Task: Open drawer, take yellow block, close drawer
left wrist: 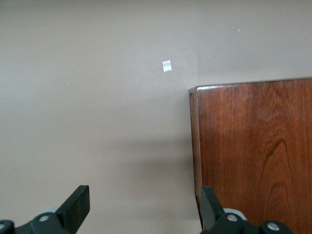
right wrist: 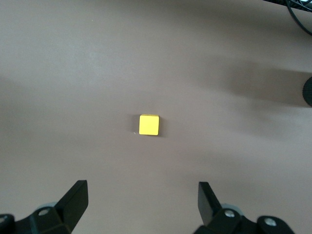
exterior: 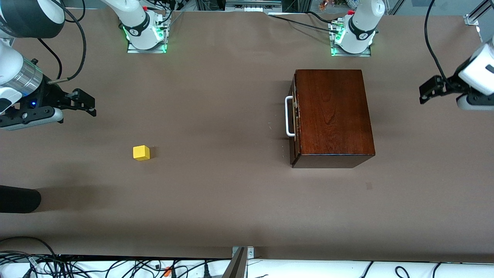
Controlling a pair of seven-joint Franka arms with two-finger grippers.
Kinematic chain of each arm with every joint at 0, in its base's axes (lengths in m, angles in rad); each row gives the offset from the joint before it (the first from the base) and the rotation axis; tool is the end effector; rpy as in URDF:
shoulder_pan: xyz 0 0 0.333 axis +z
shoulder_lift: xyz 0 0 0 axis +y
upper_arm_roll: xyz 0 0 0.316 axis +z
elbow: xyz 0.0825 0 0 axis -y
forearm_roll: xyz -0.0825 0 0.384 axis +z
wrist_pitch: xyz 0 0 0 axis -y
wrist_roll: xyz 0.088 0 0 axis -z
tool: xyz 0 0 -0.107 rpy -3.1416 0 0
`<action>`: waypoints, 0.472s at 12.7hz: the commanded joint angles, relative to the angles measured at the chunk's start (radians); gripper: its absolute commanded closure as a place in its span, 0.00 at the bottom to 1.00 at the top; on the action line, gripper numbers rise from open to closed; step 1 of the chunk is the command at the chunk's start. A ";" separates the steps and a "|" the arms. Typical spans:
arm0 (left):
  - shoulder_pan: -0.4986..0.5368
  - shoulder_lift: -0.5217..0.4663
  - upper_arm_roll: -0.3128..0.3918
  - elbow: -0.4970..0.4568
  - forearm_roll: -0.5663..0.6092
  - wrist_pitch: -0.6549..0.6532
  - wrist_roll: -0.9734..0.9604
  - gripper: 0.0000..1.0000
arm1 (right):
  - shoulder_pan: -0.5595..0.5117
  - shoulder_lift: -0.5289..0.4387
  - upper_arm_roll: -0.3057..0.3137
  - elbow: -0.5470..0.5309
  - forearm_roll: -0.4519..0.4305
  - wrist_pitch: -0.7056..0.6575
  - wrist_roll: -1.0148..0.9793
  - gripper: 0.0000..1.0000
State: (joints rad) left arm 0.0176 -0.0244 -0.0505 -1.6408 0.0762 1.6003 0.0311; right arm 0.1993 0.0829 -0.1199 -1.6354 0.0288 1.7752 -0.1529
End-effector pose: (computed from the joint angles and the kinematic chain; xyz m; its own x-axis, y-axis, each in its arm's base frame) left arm 0.5484 -0.0104 0.6077 0.9976 -0.0661 -0.0186 -0.0673 -0.9948 -0.0767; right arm 0.5919 0.0522 0.5648 0.9725 0.2253 0.0596 0.2263 -0.9740 -0.0096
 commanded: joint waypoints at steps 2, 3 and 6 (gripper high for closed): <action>-0.013 -0.022 0.026 -0.040 -0.059 -0.003 0.061 0.00 | -0.003 0.005 0.003 0.022 0.008 -0.025 -0.008 0.00; -0.013 -0.016 0.026 -0.030 -0.062 -0.005 0.056 0.00 | -0.003 0.003 0.003 0.022 0.008 -0.023 -0.008 0.00; -0.013 -0.014 0.024 -0.022 -0.070 -0.020 -0.008 0.00 | -0.003 0.005 0.003 0.022 0.010 -0.023 -0.008 0.00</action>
State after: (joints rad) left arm 0.0155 -0.0323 -0.0379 -1.6674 0.0311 1.5971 0.0467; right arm 0.1994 0.0829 -0.1196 -1.6354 0.0289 1.7749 -0.1529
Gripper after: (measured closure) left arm 0.000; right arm 0.000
